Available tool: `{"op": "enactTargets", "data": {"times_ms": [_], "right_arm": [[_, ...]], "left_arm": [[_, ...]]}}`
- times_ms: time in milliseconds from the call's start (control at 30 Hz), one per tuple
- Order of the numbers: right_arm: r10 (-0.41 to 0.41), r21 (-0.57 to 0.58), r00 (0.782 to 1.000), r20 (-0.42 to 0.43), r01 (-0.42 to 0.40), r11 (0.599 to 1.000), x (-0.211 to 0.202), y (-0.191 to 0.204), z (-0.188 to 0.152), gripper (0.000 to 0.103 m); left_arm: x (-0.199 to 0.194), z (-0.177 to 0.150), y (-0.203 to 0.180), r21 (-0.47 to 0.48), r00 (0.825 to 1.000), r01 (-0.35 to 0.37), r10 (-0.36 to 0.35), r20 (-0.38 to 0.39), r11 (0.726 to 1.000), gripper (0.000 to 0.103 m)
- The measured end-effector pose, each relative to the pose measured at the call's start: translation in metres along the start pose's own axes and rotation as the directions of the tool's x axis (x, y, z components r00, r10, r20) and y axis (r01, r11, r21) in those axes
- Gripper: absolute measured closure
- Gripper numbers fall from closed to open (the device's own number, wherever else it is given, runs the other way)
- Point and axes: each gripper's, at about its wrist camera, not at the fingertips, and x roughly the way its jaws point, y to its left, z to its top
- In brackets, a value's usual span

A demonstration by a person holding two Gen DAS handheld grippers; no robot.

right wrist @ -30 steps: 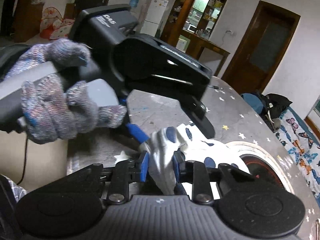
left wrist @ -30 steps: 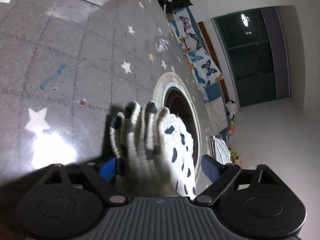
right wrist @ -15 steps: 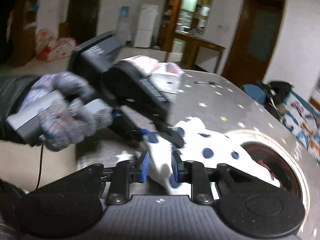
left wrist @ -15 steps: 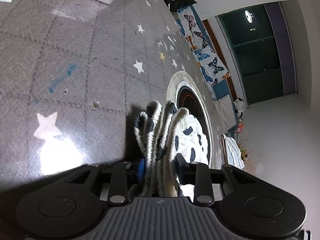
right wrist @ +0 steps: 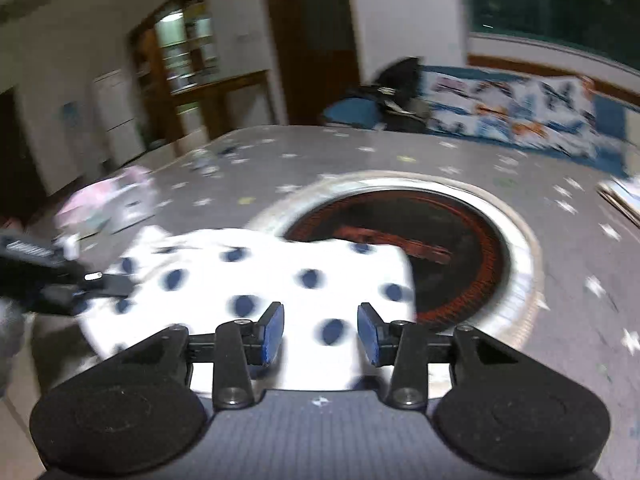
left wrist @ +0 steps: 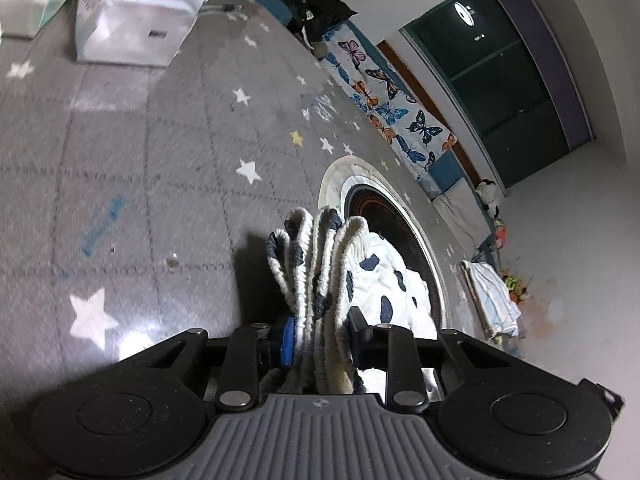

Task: Fold clothes
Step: 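Lift the trouser bundle with both grippers pinching its folded edges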

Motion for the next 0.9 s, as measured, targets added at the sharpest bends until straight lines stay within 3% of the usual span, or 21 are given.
{"op": "enactTargets", "data": {"times_ms": [200,467,533,633,900], "right_arm": [[-0.022,0.147,0.999,-0.033,0.027,0.989,0.013,-0.036,-0.011,0.061],[0.034,0.233,0.999,-0.026,-0.027,0.972,0.014,-0.043,-0.016,0.062],[0.055,0.257,0.998,-0.020,-0.048,0.965,0.015,-0.044,-0.017,0.080],[0.052,0.283,0.999,-0.005,-0.048,0.958,0.011,-0.043,-0.020,0.091],[-0.005,0.347,0.993,0.119,-0.037,0.937,-0.033,-0.054,-0.023,0.098]], "left_arm": [[0.003,0.003,-0.005,0.054,1.000,-0.030,0.030,0.009,0.998,0.074],[0.006,0.005,-0.013,0.118,0.998,-0.057,0.056,0.016,0.991,0.074],[0.006,0.005,-0.015,0.131,0.998,-0.062,0.060,0.016,0.989,0.075],[0.004,0.007,-0.023,0.157,0.998,-0.060,0.058,0.021,0.986,0.075],[0.017,0.010,-0.068,0.247,1.000,0.002,0.000,-0.010,0.969,0.076]]}}
